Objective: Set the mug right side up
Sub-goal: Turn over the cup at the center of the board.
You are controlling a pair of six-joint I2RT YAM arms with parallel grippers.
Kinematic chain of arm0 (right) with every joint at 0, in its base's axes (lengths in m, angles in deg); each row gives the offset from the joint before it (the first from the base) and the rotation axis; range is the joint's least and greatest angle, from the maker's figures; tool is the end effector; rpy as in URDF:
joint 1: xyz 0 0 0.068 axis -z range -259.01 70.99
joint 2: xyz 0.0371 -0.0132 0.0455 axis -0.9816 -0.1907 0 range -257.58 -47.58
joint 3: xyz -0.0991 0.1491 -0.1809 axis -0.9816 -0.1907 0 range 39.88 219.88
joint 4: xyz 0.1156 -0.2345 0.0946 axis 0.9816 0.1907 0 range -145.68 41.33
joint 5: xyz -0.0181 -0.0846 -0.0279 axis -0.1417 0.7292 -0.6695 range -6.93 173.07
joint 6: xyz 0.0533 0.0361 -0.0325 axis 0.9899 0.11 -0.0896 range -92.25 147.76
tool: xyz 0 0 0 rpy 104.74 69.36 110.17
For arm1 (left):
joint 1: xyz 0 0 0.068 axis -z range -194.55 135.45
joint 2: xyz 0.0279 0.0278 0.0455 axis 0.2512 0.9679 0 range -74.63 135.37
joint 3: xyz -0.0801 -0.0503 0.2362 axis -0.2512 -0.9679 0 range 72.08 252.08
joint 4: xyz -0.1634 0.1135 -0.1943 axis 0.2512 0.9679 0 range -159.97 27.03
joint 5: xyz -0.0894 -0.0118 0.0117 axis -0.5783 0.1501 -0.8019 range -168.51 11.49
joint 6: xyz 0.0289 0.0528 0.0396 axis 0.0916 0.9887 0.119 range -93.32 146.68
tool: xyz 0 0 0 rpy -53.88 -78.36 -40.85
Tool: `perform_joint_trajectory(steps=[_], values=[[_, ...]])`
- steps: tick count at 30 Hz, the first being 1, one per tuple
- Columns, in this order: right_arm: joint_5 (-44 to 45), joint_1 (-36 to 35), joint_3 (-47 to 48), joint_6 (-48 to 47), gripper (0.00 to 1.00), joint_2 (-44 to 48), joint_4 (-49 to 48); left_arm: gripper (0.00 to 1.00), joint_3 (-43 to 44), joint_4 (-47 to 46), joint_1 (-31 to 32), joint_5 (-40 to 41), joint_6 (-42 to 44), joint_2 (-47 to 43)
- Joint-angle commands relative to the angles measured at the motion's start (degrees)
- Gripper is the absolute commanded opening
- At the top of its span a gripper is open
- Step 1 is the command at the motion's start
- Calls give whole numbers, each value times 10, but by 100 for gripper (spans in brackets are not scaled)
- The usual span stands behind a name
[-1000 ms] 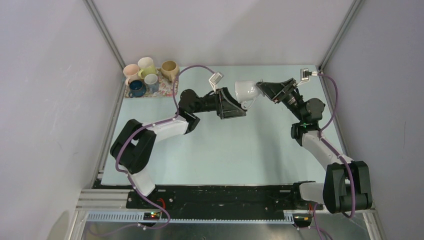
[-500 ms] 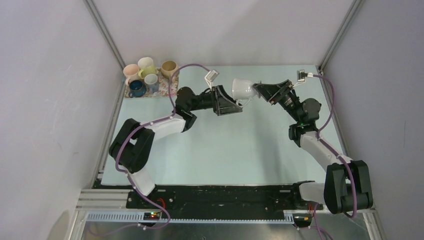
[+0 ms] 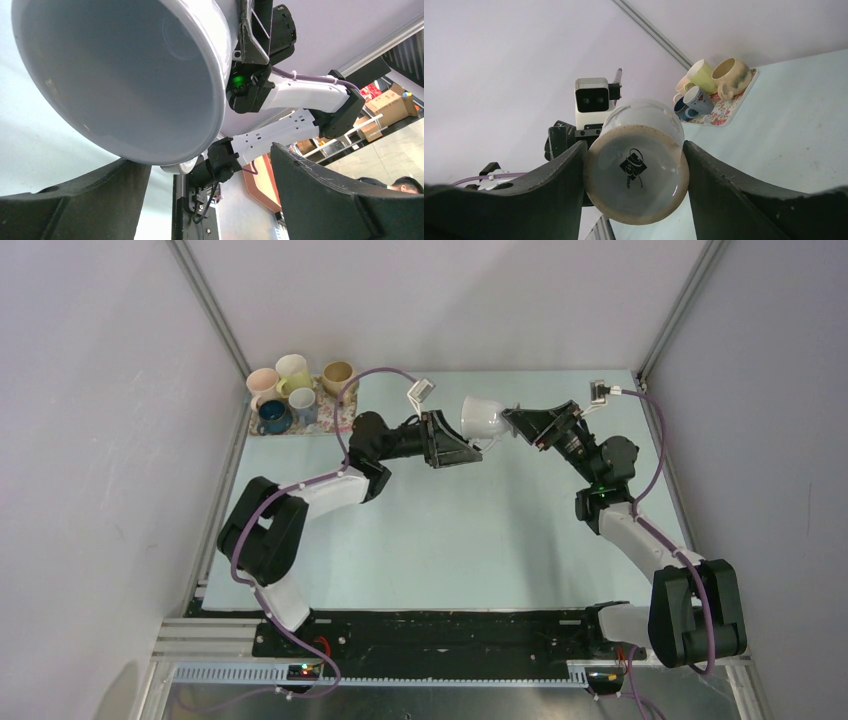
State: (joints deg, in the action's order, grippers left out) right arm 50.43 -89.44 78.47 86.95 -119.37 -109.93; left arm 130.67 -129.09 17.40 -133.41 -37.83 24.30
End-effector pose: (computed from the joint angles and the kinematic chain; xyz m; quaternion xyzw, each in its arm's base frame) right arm 0.3011 0.0880 0.2972 0.0132 0.5904 0.5823 0.5587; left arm 0.3133 -0.2528 0.2660 0.2148 0.6011 -0.7169 0.2804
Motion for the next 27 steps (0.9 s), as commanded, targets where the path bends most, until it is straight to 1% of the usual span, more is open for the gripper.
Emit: perform_joint_trajectory(steps=[1,7,11,13,16,18,21,25,27], values=[[-34,-23,1,-11,0,-4,5,90,21,-54,4,2,9,-30],[-37,-29,1,-16,0,-5,11,91,21,-53,2,1,10,-31],[-34,-29,1,-16,0,-5,12,88,22,-54,0,-1,9,-30],[-34,-29,1,-16,0,-5,11,84,24,-54,0,-3,8,-29],[-34,-30,1,-15,0,-5,9,74,29,-54,0,-6,4,-26],[-34,-29,0,-15,0,-4,8,71,33,-54,0,-7,0,-24],[-34,-29,1,-15,0,-4,7,70,36,-54,0,-7,-3,-22],[-35,-28,0,-16,0,-4,8,73,35,-54,0,-7,-2,-22],[-35,-28,1,-16,0,-3,8,72,34,-54,0,-7,-2,-22]])
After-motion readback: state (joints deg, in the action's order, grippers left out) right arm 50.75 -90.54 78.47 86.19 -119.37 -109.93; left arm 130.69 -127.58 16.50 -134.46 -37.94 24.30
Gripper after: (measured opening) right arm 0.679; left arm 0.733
